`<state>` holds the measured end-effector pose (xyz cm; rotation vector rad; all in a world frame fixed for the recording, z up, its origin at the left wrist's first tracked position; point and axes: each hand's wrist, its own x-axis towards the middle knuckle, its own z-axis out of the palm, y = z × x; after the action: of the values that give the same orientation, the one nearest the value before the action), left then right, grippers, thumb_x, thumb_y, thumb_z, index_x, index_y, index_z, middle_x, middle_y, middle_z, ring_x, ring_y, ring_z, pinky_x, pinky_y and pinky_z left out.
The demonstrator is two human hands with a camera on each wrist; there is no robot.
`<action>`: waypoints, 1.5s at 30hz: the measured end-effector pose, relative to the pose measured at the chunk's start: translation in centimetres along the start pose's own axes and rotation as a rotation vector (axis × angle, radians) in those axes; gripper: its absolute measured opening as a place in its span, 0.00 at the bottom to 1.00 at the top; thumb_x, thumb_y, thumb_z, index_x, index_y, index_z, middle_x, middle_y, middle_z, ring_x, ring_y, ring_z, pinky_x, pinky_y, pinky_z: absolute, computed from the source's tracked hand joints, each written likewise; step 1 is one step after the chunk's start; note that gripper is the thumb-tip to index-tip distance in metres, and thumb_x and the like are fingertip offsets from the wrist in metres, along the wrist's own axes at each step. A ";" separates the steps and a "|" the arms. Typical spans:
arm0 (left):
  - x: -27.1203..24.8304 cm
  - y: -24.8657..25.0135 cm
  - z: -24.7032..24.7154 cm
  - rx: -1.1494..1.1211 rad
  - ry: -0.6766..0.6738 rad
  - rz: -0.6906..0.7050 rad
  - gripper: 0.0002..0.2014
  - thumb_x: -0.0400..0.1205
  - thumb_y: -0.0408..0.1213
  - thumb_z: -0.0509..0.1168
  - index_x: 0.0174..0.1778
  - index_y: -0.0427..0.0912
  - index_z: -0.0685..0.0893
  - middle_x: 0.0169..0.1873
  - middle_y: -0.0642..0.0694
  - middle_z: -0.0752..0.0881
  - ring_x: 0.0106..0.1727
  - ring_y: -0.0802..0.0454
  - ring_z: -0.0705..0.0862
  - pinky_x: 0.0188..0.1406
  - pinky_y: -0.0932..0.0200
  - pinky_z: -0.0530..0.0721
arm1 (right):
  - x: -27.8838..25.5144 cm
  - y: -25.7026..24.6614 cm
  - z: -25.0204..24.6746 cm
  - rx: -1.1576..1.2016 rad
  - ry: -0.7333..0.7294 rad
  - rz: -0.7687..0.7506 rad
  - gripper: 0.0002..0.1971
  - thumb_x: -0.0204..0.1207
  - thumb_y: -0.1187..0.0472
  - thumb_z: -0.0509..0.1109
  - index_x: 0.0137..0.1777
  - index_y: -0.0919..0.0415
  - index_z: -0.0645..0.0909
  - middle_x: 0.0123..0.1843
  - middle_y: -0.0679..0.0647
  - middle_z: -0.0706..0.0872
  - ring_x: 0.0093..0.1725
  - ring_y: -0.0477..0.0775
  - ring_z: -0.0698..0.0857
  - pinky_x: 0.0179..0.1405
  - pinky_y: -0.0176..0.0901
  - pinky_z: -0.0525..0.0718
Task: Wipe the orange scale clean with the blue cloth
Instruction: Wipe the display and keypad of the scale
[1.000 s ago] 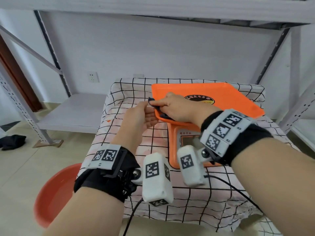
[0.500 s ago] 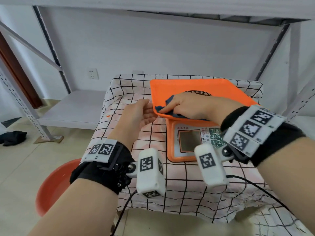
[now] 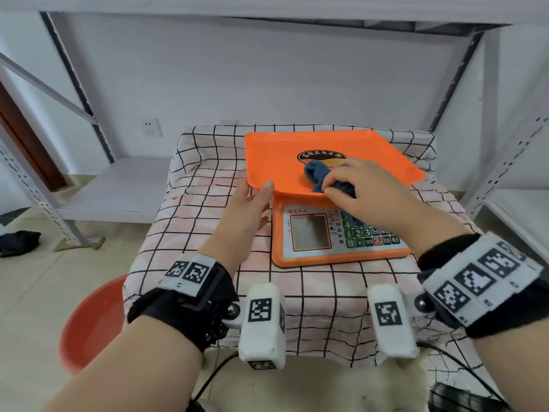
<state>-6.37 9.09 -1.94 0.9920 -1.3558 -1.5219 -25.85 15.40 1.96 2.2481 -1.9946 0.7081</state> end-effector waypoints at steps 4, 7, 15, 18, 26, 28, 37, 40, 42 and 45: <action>0.5 -0.1 1.5 -0.023 0.039 0.057 0.16 0.87 0.47 0.56 0.71 0.53 0.72 0.62 0.49 0.84 0.61 0.53 0.83 0.61 0.51 0.81 | -1.4 0.7 -0.3 0.310 0.462 0.115 0.04 0.78 0.60 0.67 0.48 0.51 0.81 0.49 0.48 0.82 0.50 0.44 0.79 0.52 0.35 0.75; 1.4 0.0 1.4 -0.045 0.098 0.057 0.12 0.88 0.49 0.53 0.65 0.55 0.73 0.55 0.51 0.85 0.54 0.55 0.84 0.51 0.54 0.85 | -2.5 1.8 -1.8 0.485 0.706 0.256 0.04 0.78 0.62 0.68 0.49 0.53 0.78 0.45 0.43 0.83 0.44 0.30 0.81 0.47 0.22 0.76; 2.2 -0.8 1.7 0.096 0.243 0.137 0.14 0.83 0.60 0.52 0.59 0.59 0.73 0.55 0.51 0.85 0.57 0.49 0.84 0.61 0.38 0.82 | -6.3 3.7 0.0 0.178 0.654 0.357 0.03 0.72 0.60 0.66 0.44 0.58 0.77 0.41 0.48 0.79 0.43 0.49 0.77 0.40 0.37 0.73; 2.0 -0.8 2.5 0.112 0.268 0.111 0.21 0.84 0.60 0.47 0.67 0.54 0.71 0.57 0.50 0.82 0.60 0.47 0.81 0.64 0.39 0.79 | -6.1 3.8 2.1 0.012 0.376 0.448 0.04 0.75 0.57 0.66 0.46 0.56 0.80 0.46 0.50 0.79 0.49 0.53 0.78 0.40 0.41 0.70; 2.1 -1.6 1.6 0.068 0.235 -0.011 0.37 0.72 0.77 0.44 0.63 0.58 0.80 0.48 0.52 0.90 0.54 0.52 0.88 0.59 0.45 0.83 | -6.7 2.1 4.3 -0.101 0.245 0.421 0.17 0.80 0.59 0.61 0.67 0.60 0.78 0.62 0.60 0.76 0.56 0.62 0.78 0.54 0.50 0.79; 1.8 -1.1 1.7 0.009 0.221 -0.027 0.29 0.82 0.67 0.41 0.52 0.52 0.82 0.32 0.56 0.91 0.38 0.61 0.90 0.44 0.57 0.85 | -6.9 2.0 4.7 -0.100 0.242 0.387 0.19 0.78 0.62 0.62 0.68 0.64 0.78 0.63 0.63 0.76 0.57 0.65 0.78 0.58 0.51 0.78; 1.3 -1.1 2.4 0.057 0.069 -0.016 0.30 0.84 0.63 0.37 0.65 0.54 0.79 0.33 0.64 0.89 0.37 0.72 0.87 0.38 0.66 0.82 | -5.8 4.0 2.7 -0.004 0.327 0.514 0.14 0.76 0.58 0.69 0.60 0.60 0.77 0.54 0.57 0.85 0.54 0.62 0.81 0.49 0.49 0.77; 1.2 -0.9 2.3 0.109 0.104 -0.007 0.29 0.85 0.62 0.37 0.50 0.55 0.83 0.27 0.64 0.88 0.33 0.73 0.85 0.37 0.67 0.78 | -6.0 3.5 3.1 -0.037 0.241 0.551 0.17 0.76 0.61 0.68 0.64 0.62 0.75 0.55 0.59 0.83 0.54 0.62 0.81 0.42 0.43 0.71; 1.2 -0.9 2.3 0.122 0.135 -0.021 0.28 0.85 0.63 0.38 0.43 0.57 0.82 0.28 0.61 0.89 0.37 0.69 0.86 0.39 0.65 0.78 | -5.7 2.7 3.7 -0.082 0.187 0.524 0.12 0.76 0.61 0.66 0.59 0.61 0.80 0.54 0.59 0.83 0.53 0.61 0.80 0.40 0.41 0.70; 1.2 -0.9 2.5 0.144 0.161 -0.064 0.32 0.82 0.67 0.39 0.59 0.53 0.83 0.42 0.53 0.90 0.49 0.57 0.87 0.38 0.62 0.79 | -5.4 1.2 4.5 -0.067 0.100 0.434 0.11 0.77 0.60 0.65 0.58 0.59 0.82 0.54 0.56 0.80 0.54 0.58 0.79 0.41 0.43 0.75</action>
<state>-9.25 8.81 -2.61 1.2315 -1.3440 -1.3734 -25.94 18.68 -4.37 1.7179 -2.4380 0.7496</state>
